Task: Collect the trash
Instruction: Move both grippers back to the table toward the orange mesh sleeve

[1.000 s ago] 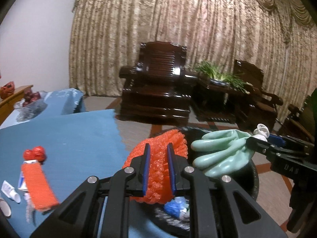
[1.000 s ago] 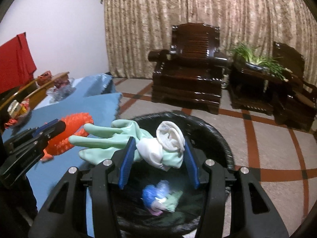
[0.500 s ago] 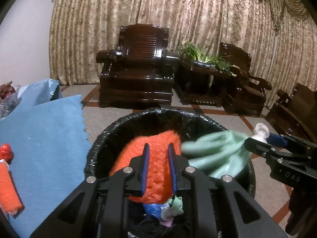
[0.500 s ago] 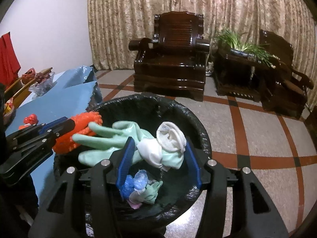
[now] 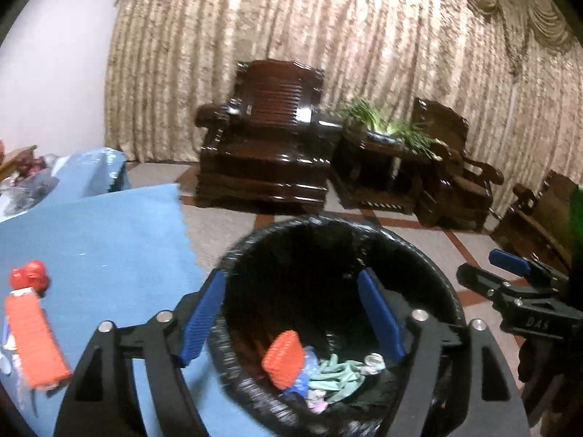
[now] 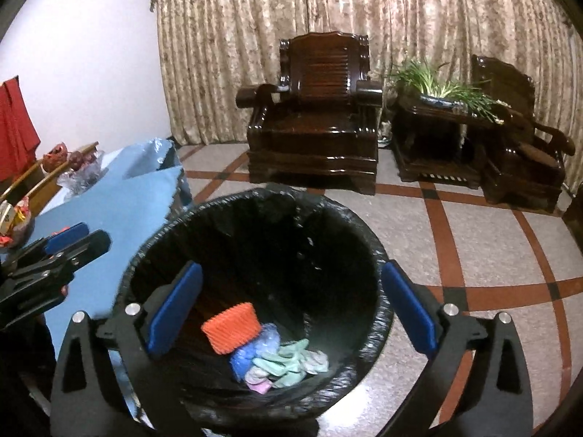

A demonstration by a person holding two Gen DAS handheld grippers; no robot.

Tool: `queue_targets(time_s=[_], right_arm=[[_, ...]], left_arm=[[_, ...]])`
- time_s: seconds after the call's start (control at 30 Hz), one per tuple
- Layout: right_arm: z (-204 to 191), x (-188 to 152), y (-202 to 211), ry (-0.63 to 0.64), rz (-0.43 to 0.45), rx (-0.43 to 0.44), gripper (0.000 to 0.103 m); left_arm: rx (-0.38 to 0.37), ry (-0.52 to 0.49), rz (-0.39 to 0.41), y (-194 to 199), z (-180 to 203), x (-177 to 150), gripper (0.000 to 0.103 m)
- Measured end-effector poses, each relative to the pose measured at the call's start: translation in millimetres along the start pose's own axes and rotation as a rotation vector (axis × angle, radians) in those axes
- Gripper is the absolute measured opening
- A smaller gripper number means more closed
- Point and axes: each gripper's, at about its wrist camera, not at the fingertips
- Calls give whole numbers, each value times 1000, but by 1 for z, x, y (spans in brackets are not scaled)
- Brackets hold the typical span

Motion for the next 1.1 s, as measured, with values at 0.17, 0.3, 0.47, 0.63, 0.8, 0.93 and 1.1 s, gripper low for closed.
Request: queue_targets(time_s=[0.17, 0.3, 0.47, 0.63, 0.8, 0.93, 1.1], right_arm=[[-35, 7, 7, 31, 17, 65, 96], [-70, 9, 8, 74, 18, 131, 96], [-115, 6, 6, 125, 4, 208, 96], [-155, 5, 3, 173, -11, 272, 96], [-188, 0, -1, 215, -28, 324, 96], [-216, -6, -6, 244, -39, 367, 96], [-249, -12, -22, 266, -63, 407, 96]], left_arm=[[76, 42, 31, 34, -34, -2, 80], [158, 63, 49, 66, -61, -11, 80], [261, 94, 49, 104, -97, -30, 81], [353, 136, 44, 132, -130, -48, 81], [420, 173, 45, 151, -154, -64, 81], [456, 200, 46, 161, -173, -76, 81], [495, 216, 29, 165, -195, -89, 81]])
Point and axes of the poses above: each gripper's, at about its wrist camera, not at the fingertips, and y roughly against the way its jaws point, z to its right, x to its top, and after that the axes turned 3 degrees about -y, right-handed
